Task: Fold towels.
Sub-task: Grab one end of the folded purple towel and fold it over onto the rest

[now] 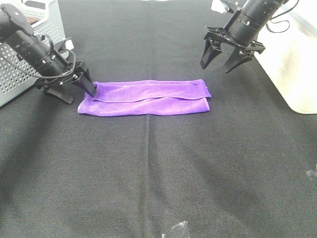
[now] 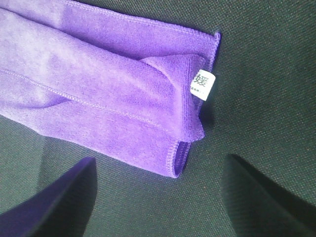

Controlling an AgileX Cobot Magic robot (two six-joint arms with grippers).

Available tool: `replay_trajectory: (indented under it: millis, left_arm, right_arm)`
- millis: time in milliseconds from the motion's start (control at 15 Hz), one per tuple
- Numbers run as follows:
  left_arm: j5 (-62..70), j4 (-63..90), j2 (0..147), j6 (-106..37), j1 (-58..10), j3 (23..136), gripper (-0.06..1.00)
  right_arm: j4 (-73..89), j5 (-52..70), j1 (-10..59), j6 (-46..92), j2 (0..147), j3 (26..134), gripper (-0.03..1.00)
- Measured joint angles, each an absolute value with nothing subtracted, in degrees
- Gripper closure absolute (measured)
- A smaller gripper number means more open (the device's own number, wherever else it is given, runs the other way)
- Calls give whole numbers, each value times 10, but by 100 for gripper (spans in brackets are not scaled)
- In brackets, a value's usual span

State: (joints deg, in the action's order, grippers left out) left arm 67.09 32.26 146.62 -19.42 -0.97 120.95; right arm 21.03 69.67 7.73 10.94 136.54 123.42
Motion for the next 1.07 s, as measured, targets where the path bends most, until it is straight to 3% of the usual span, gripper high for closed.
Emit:
replay_trajectory:
  millis: [333,667,800,1000,1067]
  left_arm:
    - [671,378,1481,-191,-14,1214,18]
    - [655,397,1493,-191,-68,1222,26]
    - [649,396,1497,-184,-73,1222,41]
    - [642,355,1499,-176,-73,1222,86]
    - [642,345,1497,-176,-76,1222,90]
  right_arm:
    - [209,697,77,109,1365,1234,29]
    - [209,697,77,109,1365,1234,29]
    - [209,697,77,109,1365,1234,29]
    - [209,697,77,109,1365,1234,29]
    - [209,697,77,109,1365,1234,29]
